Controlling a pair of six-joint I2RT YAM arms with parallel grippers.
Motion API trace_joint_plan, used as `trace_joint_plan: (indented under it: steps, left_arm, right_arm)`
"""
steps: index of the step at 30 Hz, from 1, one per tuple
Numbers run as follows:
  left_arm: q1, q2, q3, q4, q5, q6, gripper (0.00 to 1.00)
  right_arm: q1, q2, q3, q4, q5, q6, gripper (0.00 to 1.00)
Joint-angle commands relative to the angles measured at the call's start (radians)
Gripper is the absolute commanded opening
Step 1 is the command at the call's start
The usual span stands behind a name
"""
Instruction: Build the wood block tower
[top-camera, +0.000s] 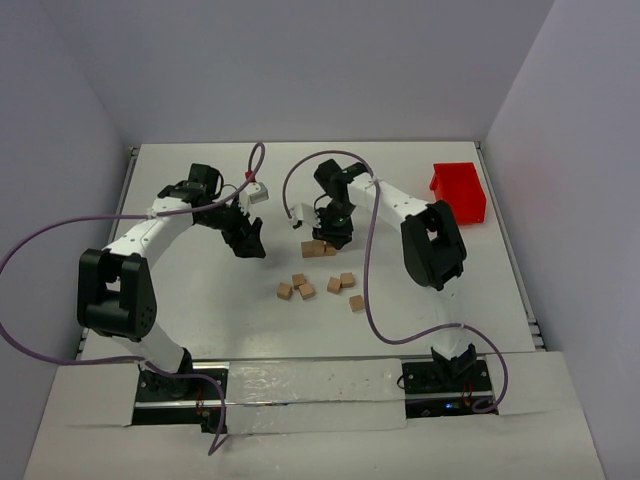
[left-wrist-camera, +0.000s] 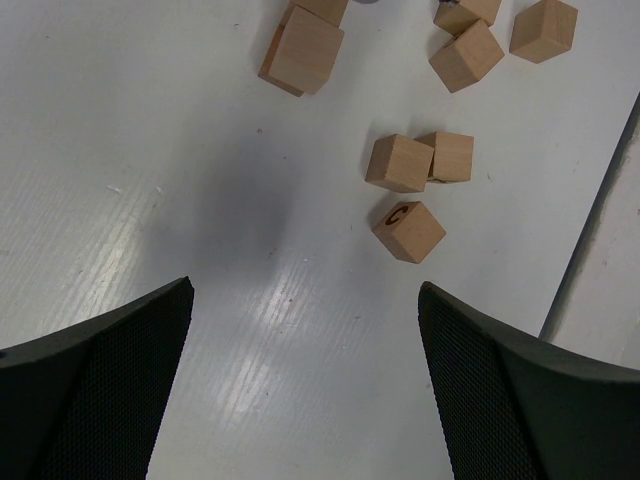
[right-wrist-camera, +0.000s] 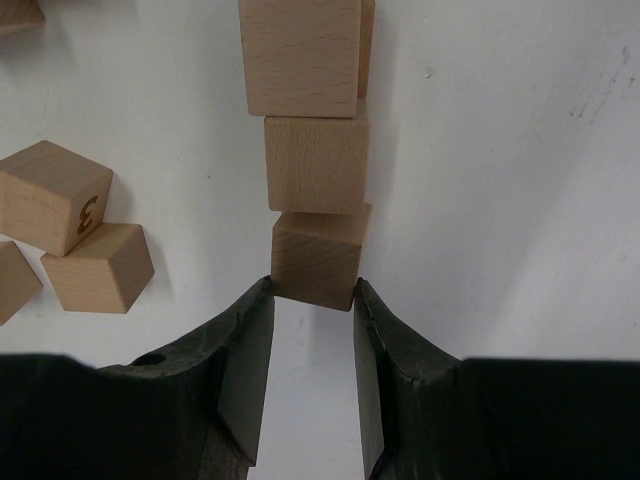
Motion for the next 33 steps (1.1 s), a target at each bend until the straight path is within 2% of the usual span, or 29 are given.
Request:
trace_joint_plan:
  steps: [1, 14, 18, 27, 33]
  left_arm:
    - [0.009, -0.019, 0.0, 0.031, 0.038, 0.026, 0.99]
    - [0.01, -0.008, 0.001, 0.032, 0.037, 0.034, 0.99]
    - [0.01, -0.011, -0.006, 0.03, 0.032, 0.04, 0.99]
    - [0.01, -0.018, -0.027, 0.049, 0.036, 0.036, 0.99]
    - [0.01, -0.061, -0.098, 0.204, -0.005, -0.058, 0.99]
  right_arm:
    - [0.012, 0.015, 0.043, -0.026, -0.01, -0.012, 0.03]
    - [0.036, 0.002, 0.016, -0.011, 0.01, -0.014, 0.06]
    - [0.044, 0.008, 0.017, -0.01, 0.015, -0.012, 0.12]
    - [0.047, 0.017, 0.027, -0.015, 0.029, -0.003, 0.34]
    - [0.046, 0.015, 0.03, -0.007, 0.046, 0.001, 0.36]
